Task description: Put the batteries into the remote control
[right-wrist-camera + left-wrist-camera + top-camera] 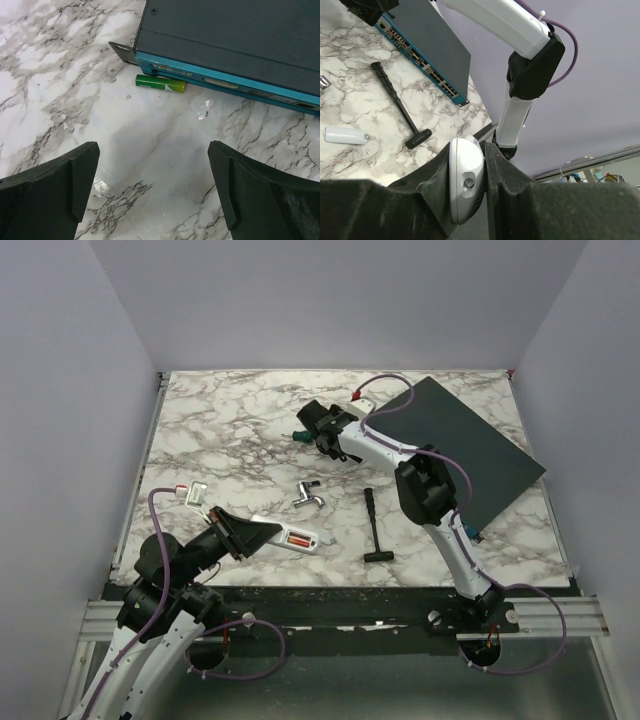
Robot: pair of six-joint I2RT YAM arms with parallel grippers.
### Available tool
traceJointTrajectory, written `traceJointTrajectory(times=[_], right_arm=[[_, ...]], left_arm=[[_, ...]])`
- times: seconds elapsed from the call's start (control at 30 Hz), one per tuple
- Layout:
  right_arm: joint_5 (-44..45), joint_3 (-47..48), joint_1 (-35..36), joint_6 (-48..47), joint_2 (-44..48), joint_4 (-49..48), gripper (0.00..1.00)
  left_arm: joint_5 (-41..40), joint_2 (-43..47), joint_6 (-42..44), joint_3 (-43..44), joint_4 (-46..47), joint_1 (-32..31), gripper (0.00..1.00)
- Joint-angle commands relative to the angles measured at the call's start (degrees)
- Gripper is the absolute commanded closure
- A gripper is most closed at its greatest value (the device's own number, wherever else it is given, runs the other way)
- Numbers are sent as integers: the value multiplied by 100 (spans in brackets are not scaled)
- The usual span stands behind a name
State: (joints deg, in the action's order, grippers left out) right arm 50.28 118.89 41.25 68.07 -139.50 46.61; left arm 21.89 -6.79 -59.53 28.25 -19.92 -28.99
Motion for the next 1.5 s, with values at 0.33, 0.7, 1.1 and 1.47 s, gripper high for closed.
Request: traceJointTrajectory(times=[0.33,0.7,1.1,1.47], right_arm=[[728,552,-56,182,-715,167,0],[774,771,-172,-117,-1053,-126,0],[763,1020,-343,-213,-1288,-129,0],[516,1280,-578,-250,-1456,-112,3]], left_arm=[[67,4,-6,171,41,25,100],[65,-96,2,292,59,25,100],[43,-248,46,386,101,25,100],[8,-293,46,405,119,25,100]])
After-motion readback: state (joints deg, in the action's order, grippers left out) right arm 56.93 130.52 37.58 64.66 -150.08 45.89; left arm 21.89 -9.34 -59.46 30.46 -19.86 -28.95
